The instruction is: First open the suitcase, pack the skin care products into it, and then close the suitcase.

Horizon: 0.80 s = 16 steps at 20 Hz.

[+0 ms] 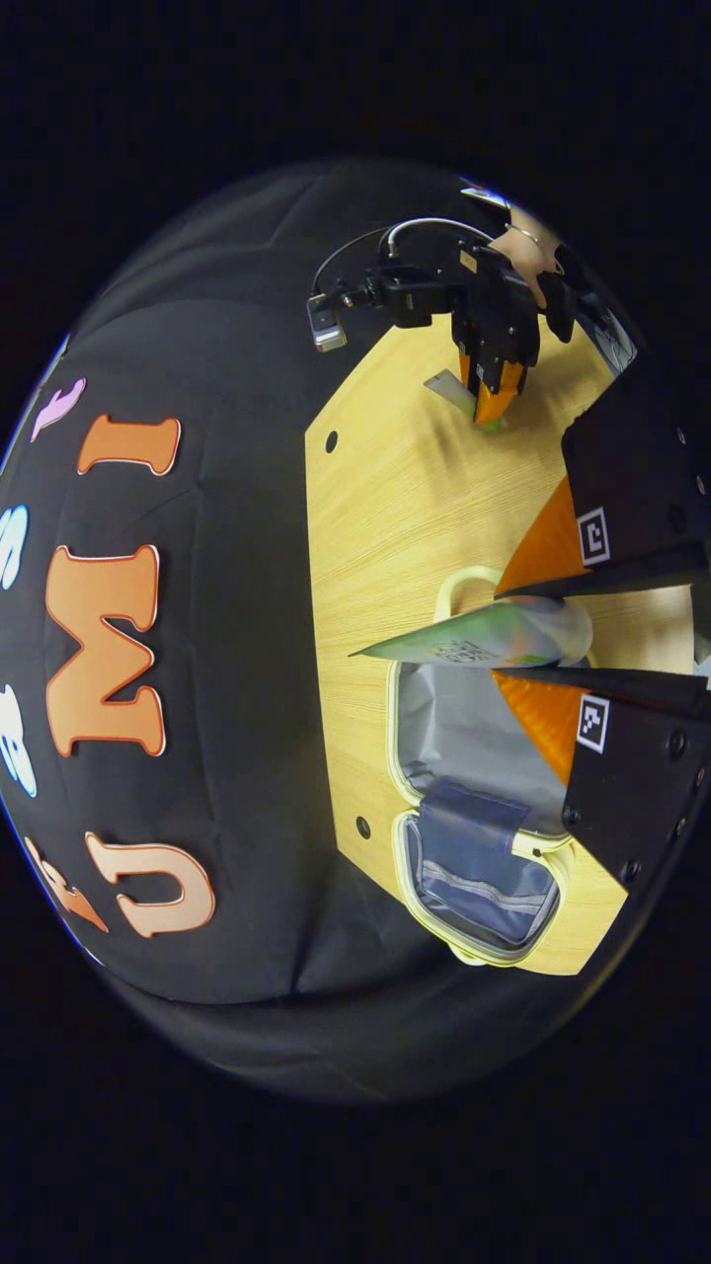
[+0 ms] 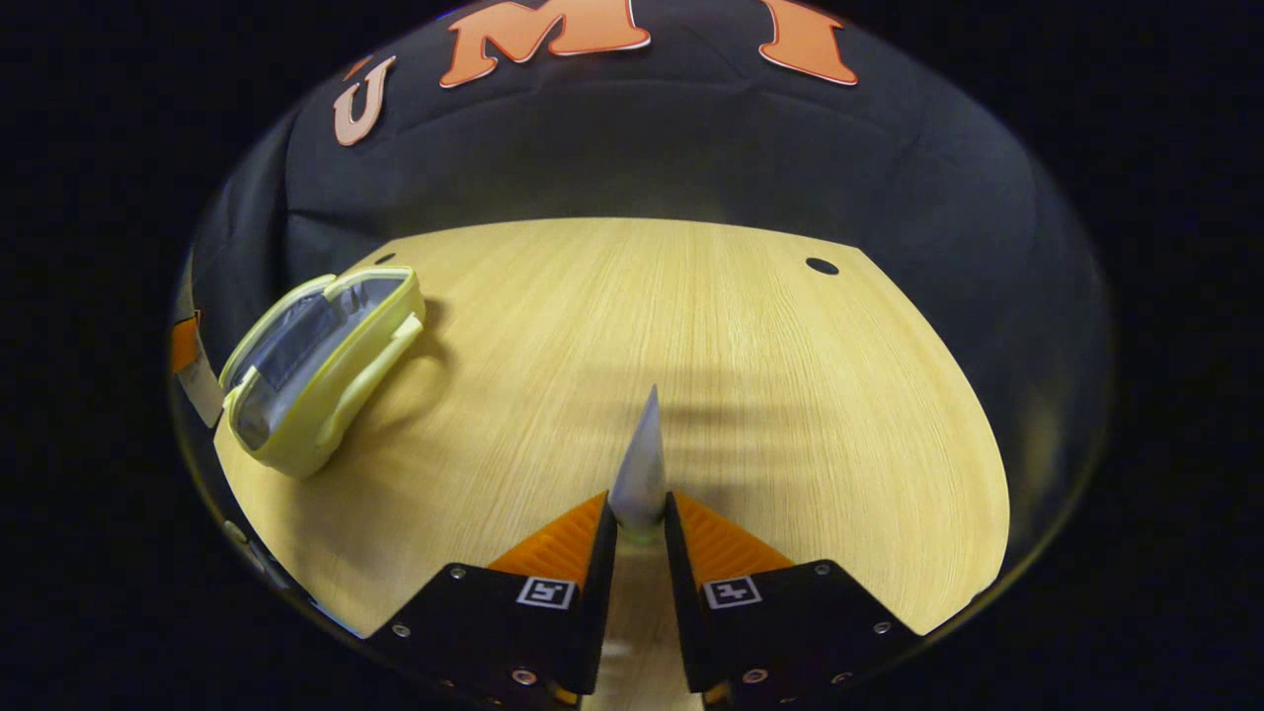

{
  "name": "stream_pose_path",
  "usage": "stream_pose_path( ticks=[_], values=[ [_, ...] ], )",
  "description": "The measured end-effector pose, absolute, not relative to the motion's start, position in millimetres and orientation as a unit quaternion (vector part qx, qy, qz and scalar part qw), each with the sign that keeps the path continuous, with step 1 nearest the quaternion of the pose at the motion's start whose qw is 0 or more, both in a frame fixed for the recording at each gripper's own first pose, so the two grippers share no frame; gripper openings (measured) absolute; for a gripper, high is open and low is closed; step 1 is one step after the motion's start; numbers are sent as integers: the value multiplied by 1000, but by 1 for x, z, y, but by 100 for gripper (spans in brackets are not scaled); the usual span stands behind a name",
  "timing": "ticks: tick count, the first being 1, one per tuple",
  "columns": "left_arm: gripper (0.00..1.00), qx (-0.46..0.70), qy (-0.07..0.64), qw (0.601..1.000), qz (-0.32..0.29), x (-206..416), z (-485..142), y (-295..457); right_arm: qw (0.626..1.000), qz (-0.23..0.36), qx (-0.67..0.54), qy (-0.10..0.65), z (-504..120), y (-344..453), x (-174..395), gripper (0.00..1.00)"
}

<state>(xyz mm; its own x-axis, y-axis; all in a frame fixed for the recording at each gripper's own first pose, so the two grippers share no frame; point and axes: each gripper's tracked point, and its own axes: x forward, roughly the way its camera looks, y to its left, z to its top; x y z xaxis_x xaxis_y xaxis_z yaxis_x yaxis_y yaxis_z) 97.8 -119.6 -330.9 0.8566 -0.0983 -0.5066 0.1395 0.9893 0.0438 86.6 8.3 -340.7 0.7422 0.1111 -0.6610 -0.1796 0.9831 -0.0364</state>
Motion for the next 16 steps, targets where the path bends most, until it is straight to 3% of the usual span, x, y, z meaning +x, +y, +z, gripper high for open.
stream_pose_path(
  ticks=[6, 11, 16],
  values=[
    [33, 35, 306, 949, -64, 100, -333, -67, 923, 99, -15, 372, -299, 38, 66, 29],
    [33, 62, 402, 908, -103, 120, -351, -13, 906, 152, 94, 384, -244, 106, 36, 29],
    [33, 66, 504, 847, -155, 156, -377, 6, 888, 169, 154, 399, -222, 154, 6, 29]
  ],
)
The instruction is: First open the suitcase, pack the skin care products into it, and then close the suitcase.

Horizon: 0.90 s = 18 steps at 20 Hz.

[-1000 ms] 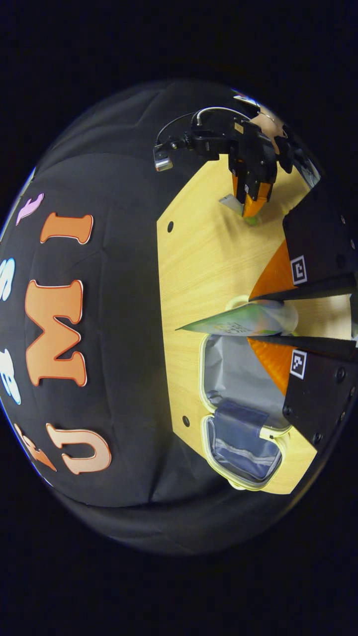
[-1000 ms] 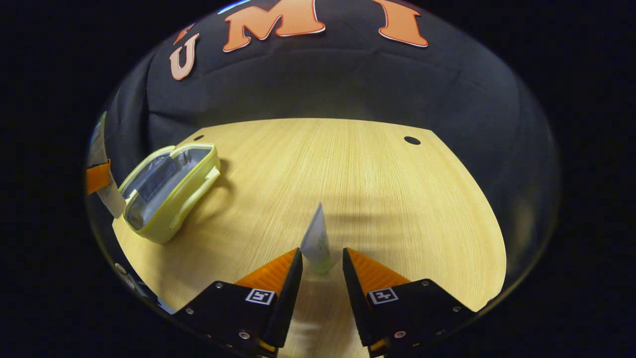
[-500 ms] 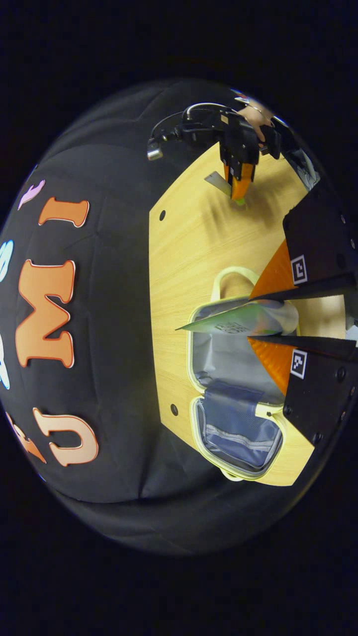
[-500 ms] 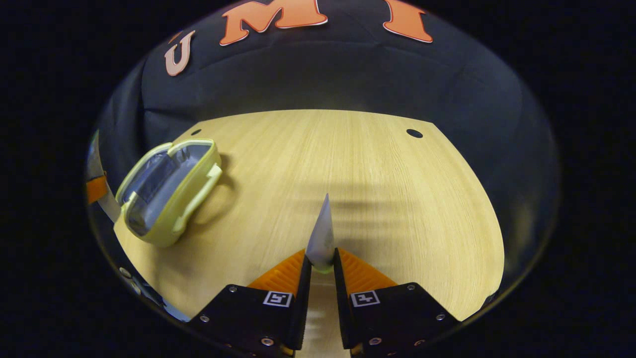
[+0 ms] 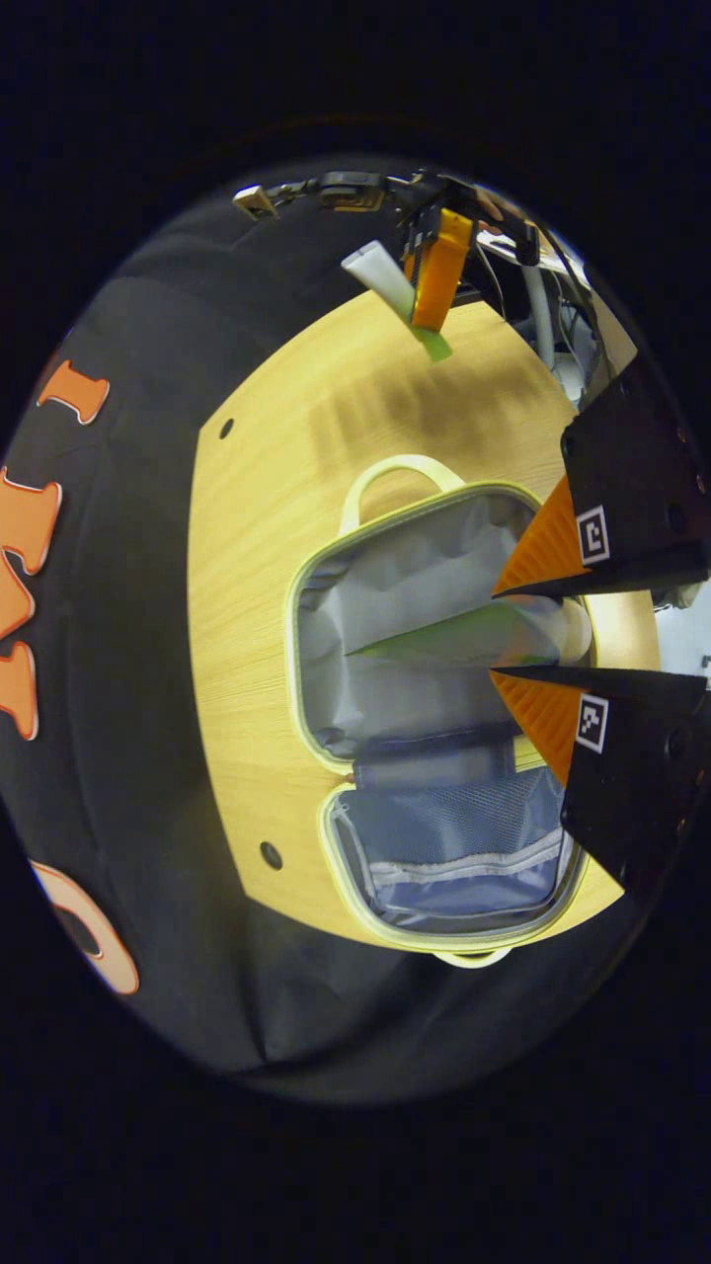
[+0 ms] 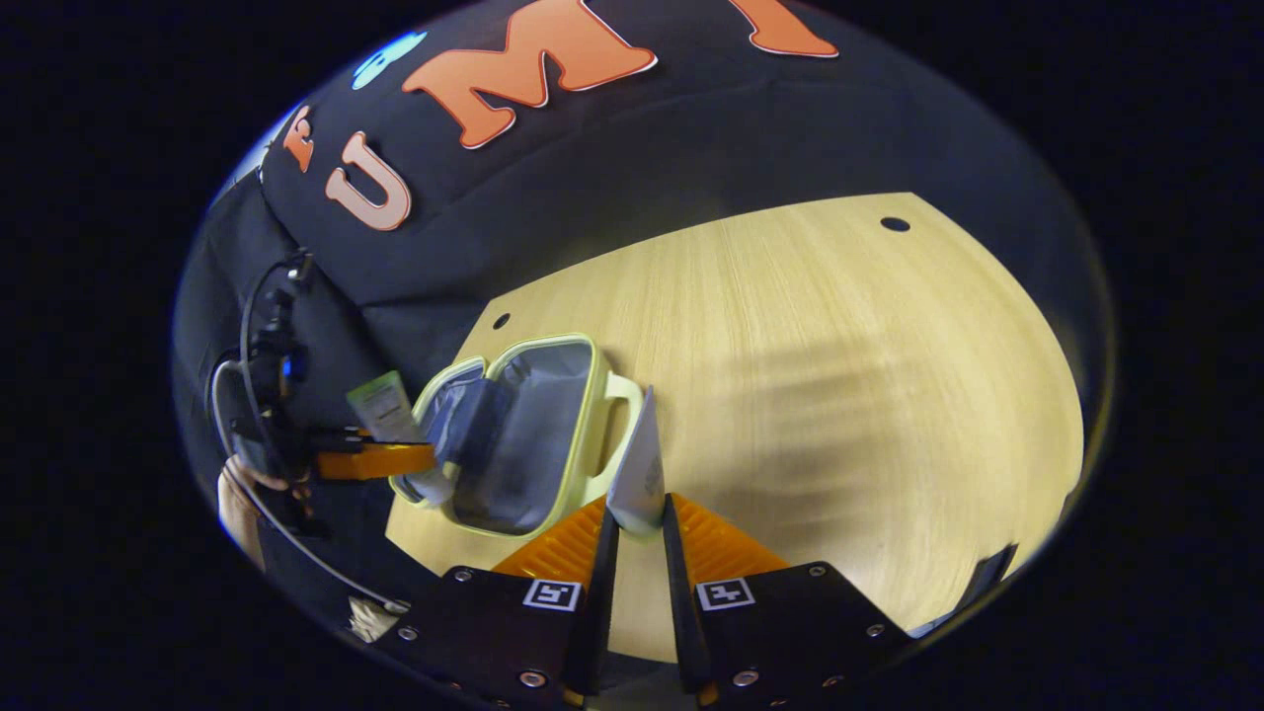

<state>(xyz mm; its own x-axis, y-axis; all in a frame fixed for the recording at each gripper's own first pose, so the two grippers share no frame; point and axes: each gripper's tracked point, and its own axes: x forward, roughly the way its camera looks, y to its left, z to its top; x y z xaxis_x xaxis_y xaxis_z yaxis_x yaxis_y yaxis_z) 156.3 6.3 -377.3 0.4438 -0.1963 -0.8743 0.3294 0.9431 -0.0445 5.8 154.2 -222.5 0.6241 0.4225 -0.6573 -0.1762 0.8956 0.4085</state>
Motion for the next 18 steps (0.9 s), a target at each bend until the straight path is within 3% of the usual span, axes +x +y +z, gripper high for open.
stream_pose_path(
  ticks=[5, 10, 11, 15, 18],
  values=[
    [33, 41, 602, 782, -159, 169, -429, 12, 889, 149, 168, 400, -218, 164, -6, 29],
    [36, 42, 615, 772, -156, 176, -448, 15, 892, 125, 164, 403, -217, 155, -12, 29],
    [44, 48, 609, 776, -156, 178, -446, 16, 892, 122, 163, 404, -217, 152, -17, 29],
    [98, 67, 568, 801, -179, 181, -418, 12, 890, 124, 170, 404, -209, 157, -13, 29],
    [99, 31, 526, 827, -199, 158, -389, 8, 892, 137, 158, 400, -198, 164, -5, 29]
  ],
)
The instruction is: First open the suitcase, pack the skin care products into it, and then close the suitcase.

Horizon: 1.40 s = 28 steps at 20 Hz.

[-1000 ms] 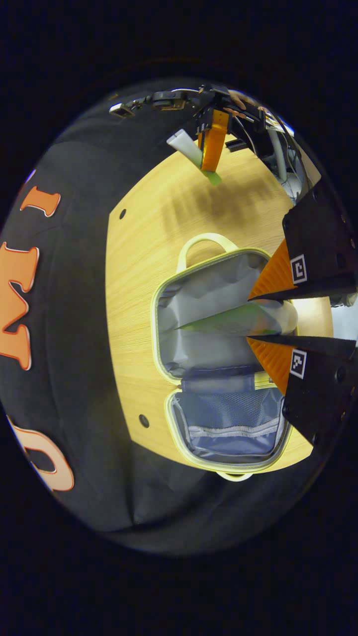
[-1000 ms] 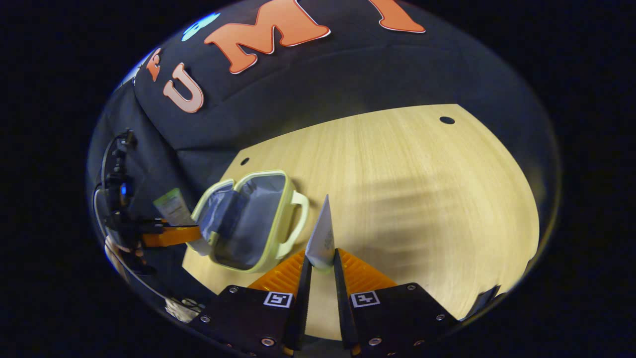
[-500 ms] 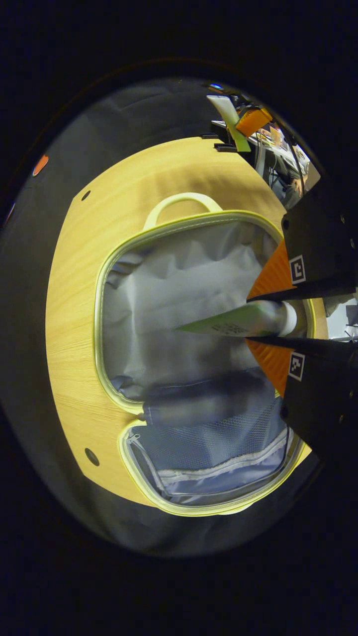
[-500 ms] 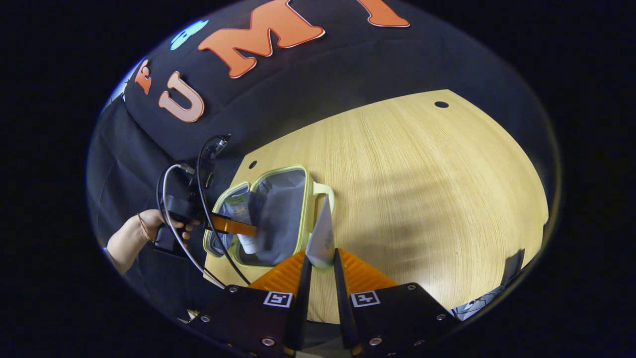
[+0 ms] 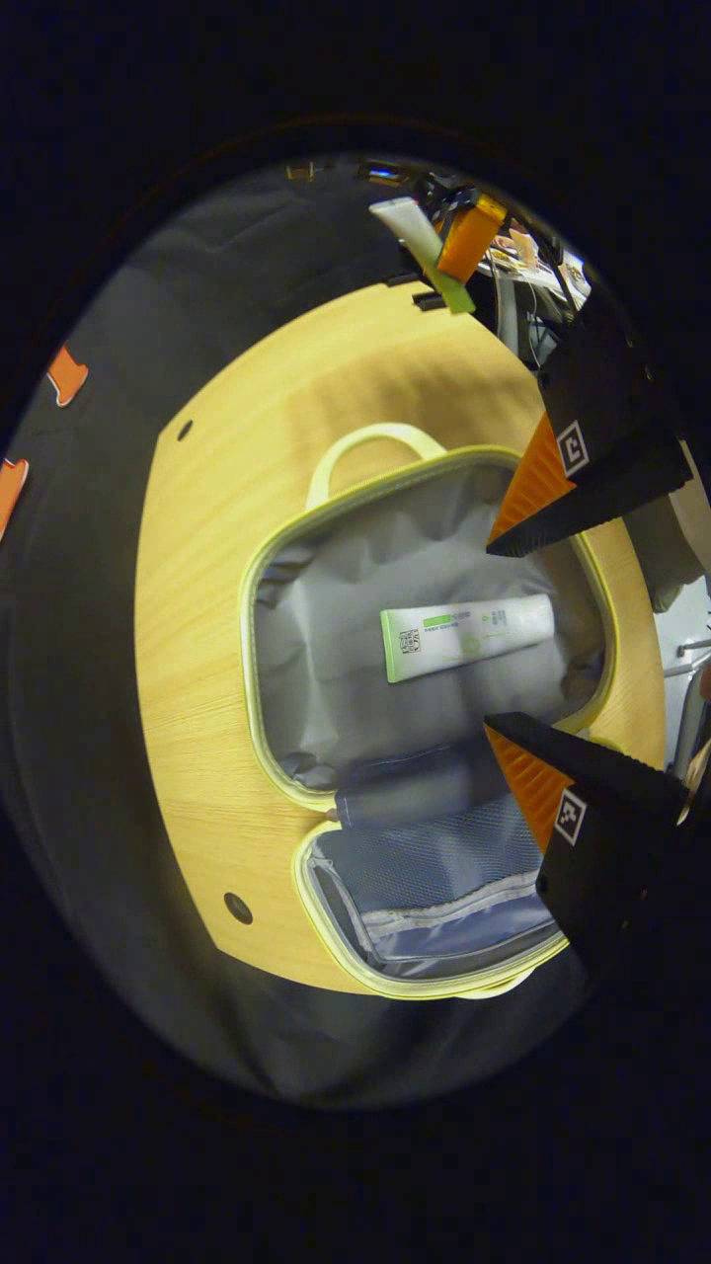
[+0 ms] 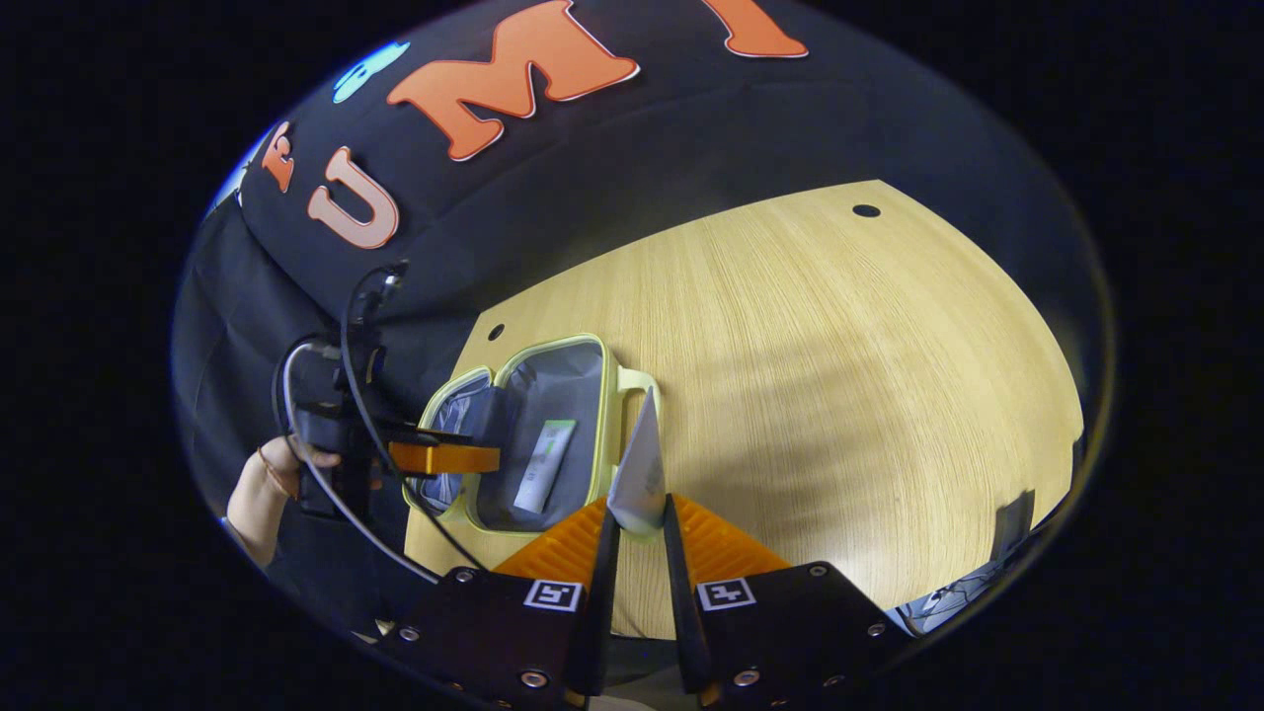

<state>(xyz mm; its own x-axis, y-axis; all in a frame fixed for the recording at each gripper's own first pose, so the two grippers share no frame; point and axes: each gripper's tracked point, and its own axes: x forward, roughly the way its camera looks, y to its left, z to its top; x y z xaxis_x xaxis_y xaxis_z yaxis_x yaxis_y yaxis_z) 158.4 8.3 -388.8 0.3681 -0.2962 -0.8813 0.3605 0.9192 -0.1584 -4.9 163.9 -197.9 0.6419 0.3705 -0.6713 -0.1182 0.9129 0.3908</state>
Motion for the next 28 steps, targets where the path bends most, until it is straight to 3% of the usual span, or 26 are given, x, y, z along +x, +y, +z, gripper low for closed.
stream_pose_path(
  ticks=[4, 10, 14, 18, 19, 20, 24, 26, 28],
  values=[
    [98, -53, 472, 855, -207, 119, -341, 25, 892, 182, 101, 402, -173, 191, 16, 29],
    [98, -96, 406, 899, -133, 76, -301, 125, 854, 265, 48, 444, -161, 276, 48, 29],
    [98, -128, 392, 908, -73, 33, -284, 192, 821, 272, 47, 500, -189, 319, 58, 28],
    [98, -136, 392, 909, -29, -7, -254, 252, 800, 233, 11, 553, -245, 321, 61, 29],
    [98, -136, 393, 909, -22, -13, -248, 265, 797, 226, 7, 560, -254, 321, 63, 23],
    [98, -138, 393, 909, -16, -18, -243, 277, 793, 223, 7, 566, -259, 323, 65, 29],
    [98, -151, 395, 906, -6, -29, -236, 295, 794, 204, 9, 572, -269, 326, 70, 31],
    [98, -152, 395, 906, -8, -28, -238, 290, 800, 200, 10, 565, -267, 325, 72, 37],
    [98, -165, 392, 905, -13, -23, -244, 283, 812, 203, 11, 548, -260, 325, 76, 56]
  ],
)
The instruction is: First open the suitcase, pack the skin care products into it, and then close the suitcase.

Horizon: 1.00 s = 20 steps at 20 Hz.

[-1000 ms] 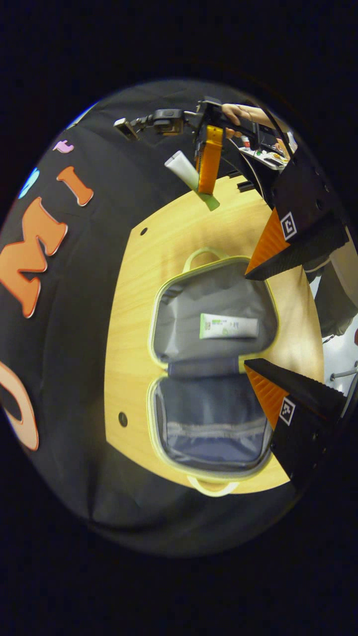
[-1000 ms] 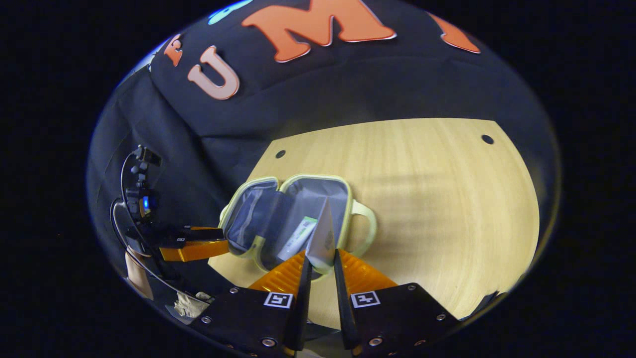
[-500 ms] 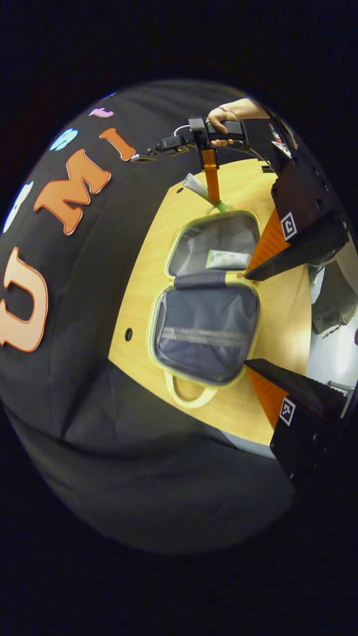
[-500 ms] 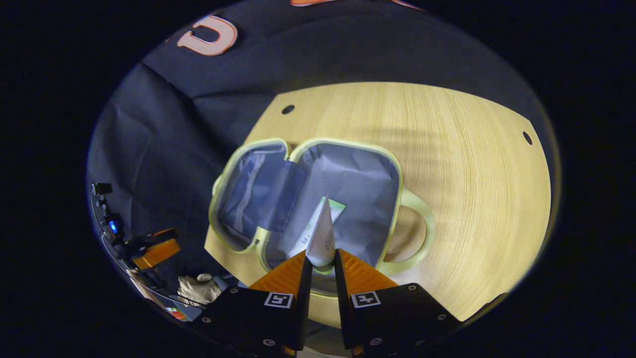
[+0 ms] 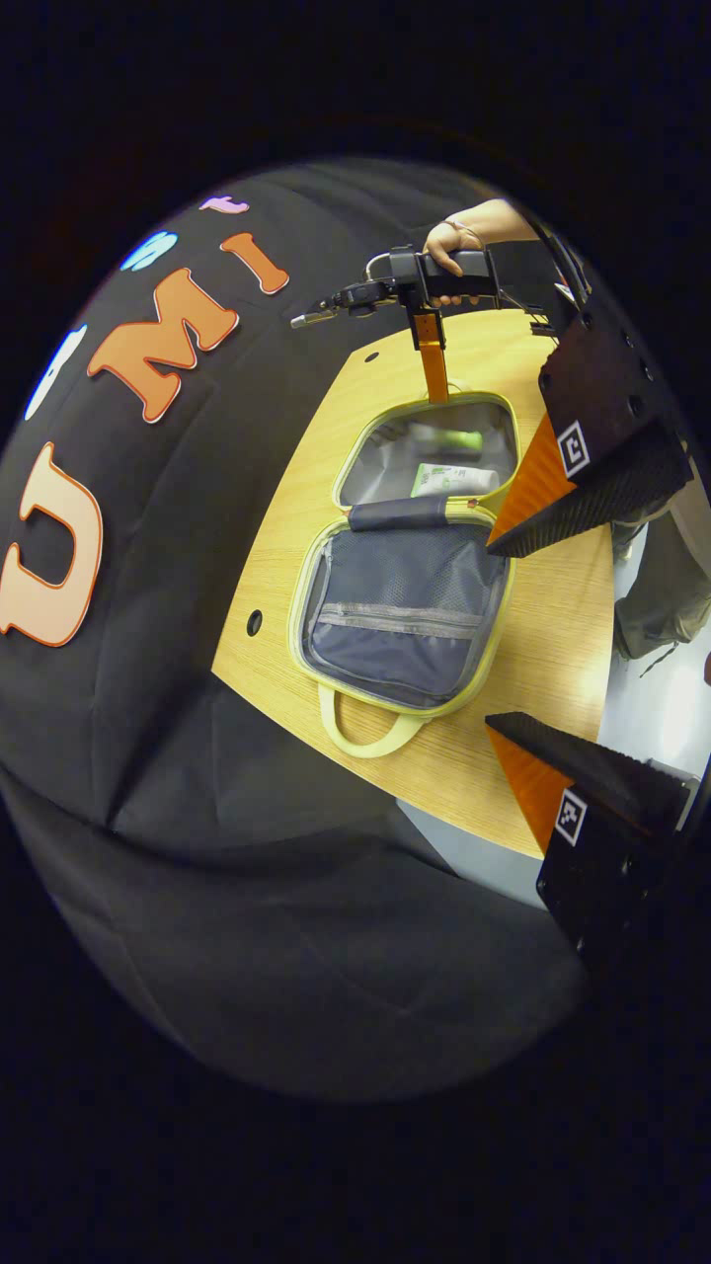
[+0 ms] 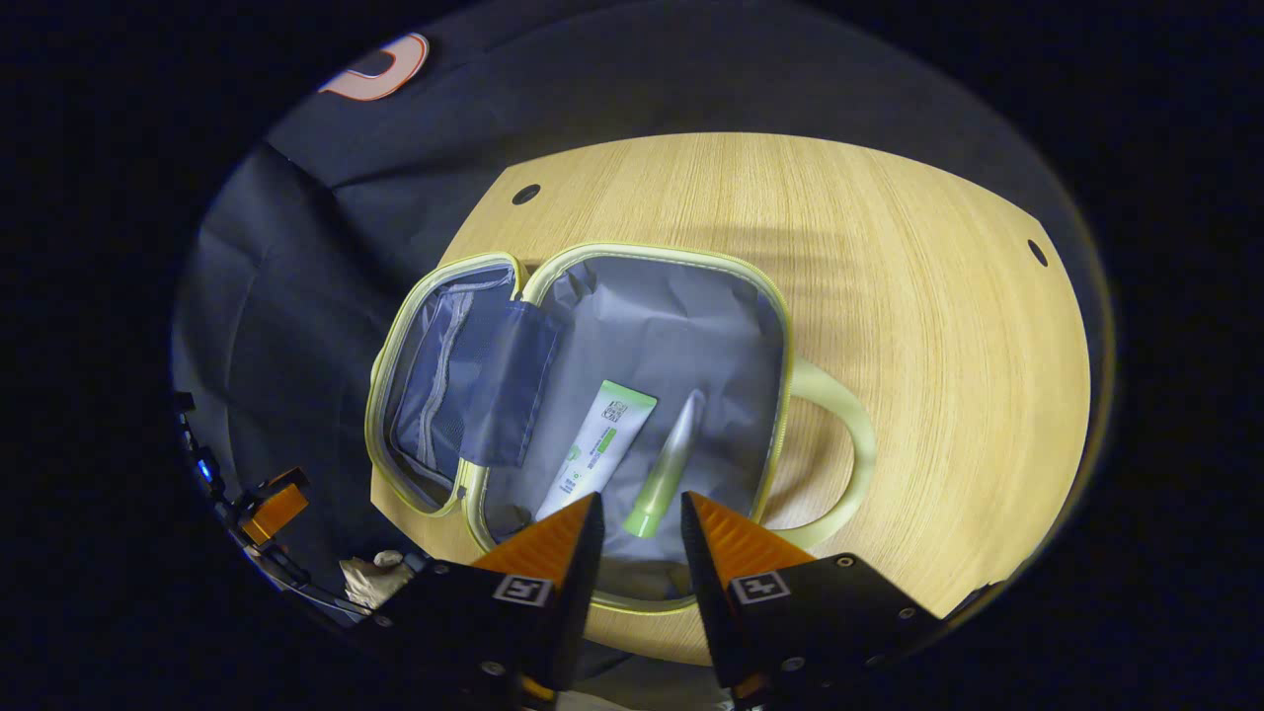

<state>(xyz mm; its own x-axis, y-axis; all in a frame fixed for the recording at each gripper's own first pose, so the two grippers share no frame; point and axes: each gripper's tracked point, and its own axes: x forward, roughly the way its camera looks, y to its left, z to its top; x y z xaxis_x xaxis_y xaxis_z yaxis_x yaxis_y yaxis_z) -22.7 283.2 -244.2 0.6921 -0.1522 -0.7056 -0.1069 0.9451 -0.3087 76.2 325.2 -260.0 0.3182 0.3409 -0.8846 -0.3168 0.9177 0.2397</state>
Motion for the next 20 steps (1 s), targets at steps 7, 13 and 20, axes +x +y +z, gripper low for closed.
stream_pose_path(
  ticks=[7, 13, 20],
  values=[
    [98, -229, 351, 908, 21, 16, -272, 332, 894, 217, 22, 391, -197, 326, 101, 96],
    [98, -326, 306, 893, 61, 61, -303, 400, 927, 217, 17, 304, -151, 312, 91, 95],
    [98, -434, 291, 852, 25, 128, -356, 416, 936, 181, 14, 302, -141, 279, 81, 96]
  ],
)
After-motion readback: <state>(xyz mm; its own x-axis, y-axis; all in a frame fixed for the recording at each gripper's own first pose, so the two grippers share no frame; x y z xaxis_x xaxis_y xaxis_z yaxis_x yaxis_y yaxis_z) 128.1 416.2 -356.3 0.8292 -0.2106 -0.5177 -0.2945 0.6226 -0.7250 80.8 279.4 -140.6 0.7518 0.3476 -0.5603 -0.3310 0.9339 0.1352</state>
